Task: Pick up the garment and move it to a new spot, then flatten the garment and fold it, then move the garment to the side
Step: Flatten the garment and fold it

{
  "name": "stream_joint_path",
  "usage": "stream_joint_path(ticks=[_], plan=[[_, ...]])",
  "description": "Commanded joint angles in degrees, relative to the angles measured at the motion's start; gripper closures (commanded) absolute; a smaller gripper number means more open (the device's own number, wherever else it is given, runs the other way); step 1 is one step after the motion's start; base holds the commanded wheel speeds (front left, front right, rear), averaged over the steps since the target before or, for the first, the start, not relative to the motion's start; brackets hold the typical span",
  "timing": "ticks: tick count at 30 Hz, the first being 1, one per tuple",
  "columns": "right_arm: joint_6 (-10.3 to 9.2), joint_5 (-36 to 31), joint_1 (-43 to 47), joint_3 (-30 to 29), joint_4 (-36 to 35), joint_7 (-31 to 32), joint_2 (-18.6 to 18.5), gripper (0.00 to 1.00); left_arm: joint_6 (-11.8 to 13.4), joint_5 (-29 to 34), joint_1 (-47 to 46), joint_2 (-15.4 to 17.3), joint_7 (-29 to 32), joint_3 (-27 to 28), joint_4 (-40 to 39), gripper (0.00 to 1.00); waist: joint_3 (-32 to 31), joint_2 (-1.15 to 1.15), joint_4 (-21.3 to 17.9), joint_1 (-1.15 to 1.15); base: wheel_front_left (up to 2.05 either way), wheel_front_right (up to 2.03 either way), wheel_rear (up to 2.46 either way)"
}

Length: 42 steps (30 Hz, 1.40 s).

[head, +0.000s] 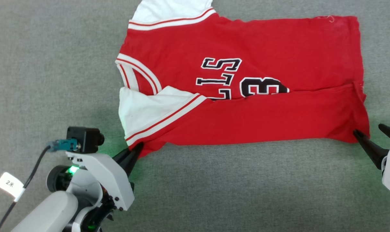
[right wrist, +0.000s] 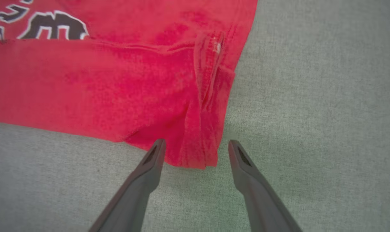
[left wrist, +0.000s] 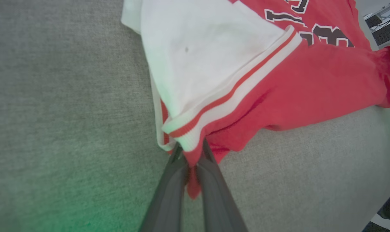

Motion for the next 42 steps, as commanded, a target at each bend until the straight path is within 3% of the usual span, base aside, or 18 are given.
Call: stream_joint_path(ticks=[1,10,11,12,13,25,33,41,42], plan=[[-0.06,-0.59,-1.00,0.40,0.47,1.20,-0.58,0.00,-0.42,0.08,0.21,-0.69,0.47,-1.21,0.72,1.00,0.77,0.00,0.61,0.00,0.00,0.00,0.00],[-0.06,-2.29,-3.35,1.01,5.74,3.99,0.69,0.00,-1.51,1.25,-2.59,-1.99,0.08,-1.89,3.21,1.00,2.94,0.00,1.81,0.00,0.00,0.00,0.00],[-0.06,-2.18,-3.44,1.37,6.18,3.74,0.96,0.39,-1.61,1.24,-2.64,-2.14,-0.02,-1.93,3.46,1.00,2.94,0.00,1.83,0.00,0.00,0.00,0.00],[-0.06,-1.74,-3.48,1.68,6.61,3.63,1.38,0.94,-1.82,1.18,-2.63,-2.20,-0.05,-2.03,3.70,1.00,2.90,0.00,1.84,0.00,0.00,0.00,0.00],[-0.05,-1.50,-3.39,2.04,7.01,3.71,1.60,1.00,-1.97,1.21,-2.63,-2.26,-0.20,-2.01,3.92,1.00,2.79,0.00,1.80,0.00,0.00,0.00,0.00],[-0.06,-0.70,-1.75,0.04,7.32,0.98,0.96,1.00,-1.28,-0.10,2.08,-0.97,-1.42,-1.80,3.50,1.00,-1.04,0.00,2.30,0.00,0.00,0.00,0.00],[-0.06,1.95,2.47,-1.10,7.10,2.67,-2.08,1.00,1.66,-1.02,8.07,0.42,-1.96,-1.92,-2.87,1.00,-2.72,0.00,2.92,0.00,0.00,0.00,0.00],[-0.06,3.06,6.34,-3.55,5.54,3.04,-2.47,1.00,4.21,-1.95,12.34,1.07,-2.02,-2.09,-9.47,1.00,-3.22,0.00,3.09,0.00,0.00,0.00,0.00],[-0.06,2.84,6.51,-3.66,5.29,2.76,-2.43,0.89,4.30,-1.75,12.40,1.16,-1.99,-2.14,-9.80,1.00,-3.28,0.00,3.09,0.00,0.00,0.00,0.00]])
